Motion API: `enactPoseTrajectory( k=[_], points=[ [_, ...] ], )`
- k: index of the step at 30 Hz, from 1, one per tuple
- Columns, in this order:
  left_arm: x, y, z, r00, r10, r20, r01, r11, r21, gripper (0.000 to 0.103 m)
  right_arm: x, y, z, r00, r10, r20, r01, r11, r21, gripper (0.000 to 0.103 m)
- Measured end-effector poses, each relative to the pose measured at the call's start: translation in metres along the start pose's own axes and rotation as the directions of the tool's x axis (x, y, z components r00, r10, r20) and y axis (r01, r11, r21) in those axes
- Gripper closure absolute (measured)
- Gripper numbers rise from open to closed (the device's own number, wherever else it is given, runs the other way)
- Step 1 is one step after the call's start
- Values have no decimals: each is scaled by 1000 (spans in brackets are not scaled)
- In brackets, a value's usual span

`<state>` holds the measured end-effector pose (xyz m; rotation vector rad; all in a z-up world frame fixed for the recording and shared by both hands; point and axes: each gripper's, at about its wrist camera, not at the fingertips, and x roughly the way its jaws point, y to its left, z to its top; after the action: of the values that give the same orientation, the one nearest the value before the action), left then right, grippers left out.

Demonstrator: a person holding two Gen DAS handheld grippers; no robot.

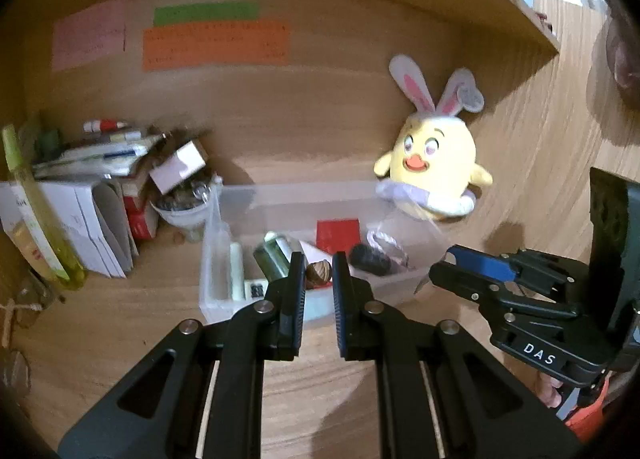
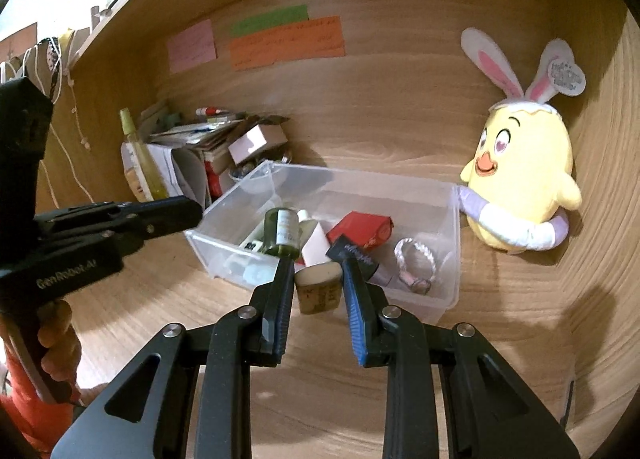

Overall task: Organize objects
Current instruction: 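Carry bead with left tool and clear cube with right tool over box, then open left gripper to drop bead while right gripper releases cube into box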

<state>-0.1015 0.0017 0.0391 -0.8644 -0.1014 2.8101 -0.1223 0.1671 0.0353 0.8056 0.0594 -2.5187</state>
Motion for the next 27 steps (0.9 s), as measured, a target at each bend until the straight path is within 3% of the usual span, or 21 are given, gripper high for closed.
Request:
enactPoseTrajectory(
  k=[6,13,27],
  points=[
    [-4,10,14,999,21,35,-20,1000,-9,91,-4,-4,14,999,-31,37,32,999,-23,80],
    [16,23,19,999,34,3,-33,999,-39,91,-2,-12,32,996,-54,69,57,998,-30,80],
    [73,33,3,990,20,-141,-29,998,-62,91,41,-42,25,996,-77,-39,78,996,35,80]
  ],
)
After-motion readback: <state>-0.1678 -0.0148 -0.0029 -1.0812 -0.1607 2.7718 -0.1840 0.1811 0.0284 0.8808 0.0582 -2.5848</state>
